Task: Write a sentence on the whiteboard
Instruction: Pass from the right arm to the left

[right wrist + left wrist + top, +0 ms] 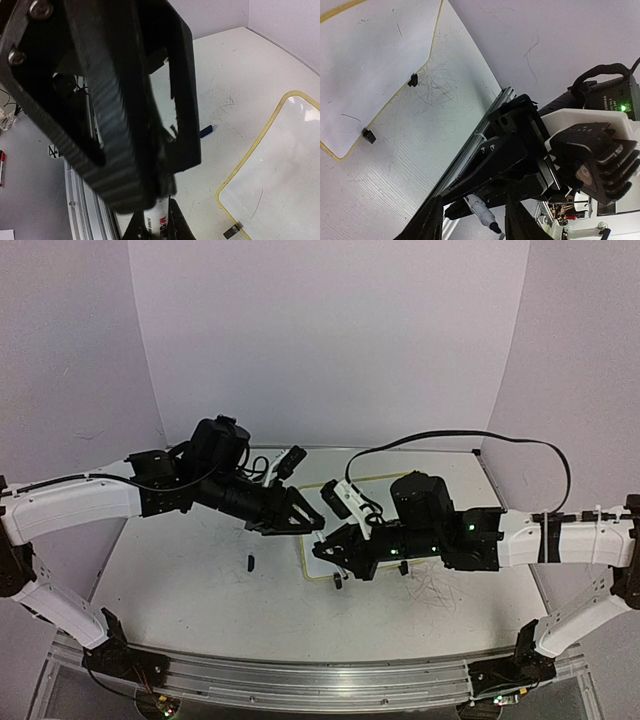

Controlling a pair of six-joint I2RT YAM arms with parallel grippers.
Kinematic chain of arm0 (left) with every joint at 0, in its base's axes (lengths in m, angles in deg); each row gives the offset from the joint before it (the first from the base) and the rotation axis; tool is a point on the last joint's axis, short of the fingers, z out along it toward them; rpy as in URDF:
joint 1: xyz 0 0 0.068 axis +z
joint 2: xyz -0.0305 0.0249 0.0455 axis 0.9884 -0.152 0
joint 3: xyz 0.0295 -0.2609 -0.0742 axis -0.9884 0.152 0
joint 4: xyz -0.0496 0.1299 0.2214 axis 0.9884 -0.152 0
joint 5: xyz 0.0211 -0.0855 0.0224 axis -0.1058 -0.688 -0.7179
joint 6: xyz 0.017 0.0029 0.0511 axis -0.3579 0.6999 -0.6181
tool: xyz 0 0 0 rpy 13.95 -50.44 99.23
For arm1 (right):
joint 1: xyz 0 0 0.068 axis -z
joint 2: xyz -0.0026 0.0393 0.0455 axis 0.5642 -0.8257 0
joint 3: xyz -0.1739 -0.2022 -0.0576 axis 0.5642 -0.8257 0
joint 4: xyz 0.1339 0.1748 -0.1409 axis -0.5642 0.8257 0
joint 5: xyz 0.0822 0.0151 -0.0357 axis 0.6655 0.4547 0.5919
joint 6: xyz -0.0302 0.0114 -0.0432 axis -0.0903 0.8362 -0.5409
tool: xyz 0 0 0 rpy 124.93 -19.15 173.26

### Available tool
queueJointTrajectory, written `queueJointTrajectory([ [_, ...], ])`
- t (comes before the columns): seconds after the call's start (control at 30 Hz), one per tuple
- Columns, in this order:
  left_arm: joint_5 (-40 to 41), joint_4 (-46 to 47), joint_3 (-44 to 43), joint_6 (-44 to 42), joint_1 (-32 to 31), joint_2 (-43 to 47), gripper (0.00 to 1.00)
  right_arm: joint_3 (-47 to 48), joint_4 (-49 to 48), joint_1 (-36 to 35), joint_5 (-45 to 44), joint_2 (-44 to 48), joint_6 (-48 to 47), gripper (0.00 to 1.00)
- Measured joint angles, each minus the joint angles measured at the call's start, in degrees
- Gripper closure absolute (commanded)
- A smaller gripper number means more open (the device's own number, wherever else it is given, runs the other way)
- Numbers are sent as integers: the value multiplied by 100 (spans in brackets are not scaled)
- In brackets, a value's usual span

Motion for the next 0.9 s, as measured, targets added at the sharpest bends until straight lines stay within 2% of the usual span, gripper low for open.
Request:
queueJointTrajectory([
  [0.13,-86,13,2,11,-70,-133,72,117,62,0,-4,-109,-41,100],
  [0.27,-89,5,2,-7,-80,-155,89,166,141,0,-6,-171,-65,100],
  [0.33,-41,-34,2,-11,-74,-160,96,186,180,-2,-39,-175,-47,91],
  [0.4,111,-79,2,-153,-76,-160,100,198,237,0,-80,-177,22,88],
  [0.47,213,-82,2,-161,-94,-160,100,196,242,-6,-127,-177,53,71],
  [0.57,317,-70,-3,-152,-102,-160,100,184,220,-17,-219,-173,148,21],
  [0.6,353,-73,-15,-152,-102,-160,100,139,181,-20,-325,-147,229,7],
  [0.67,476,-70,-68,-154,-102,-160,100,12,104,-22,-524,-49,390,2],
  [0.77,731,29,-216,-150,-102,-157,100,-575,-224,1,-851,488,859,2],
  [0.9,807,960,-304,-3,-93,-153,100,-1549,-931,379,-756,1625,1756,3],
])
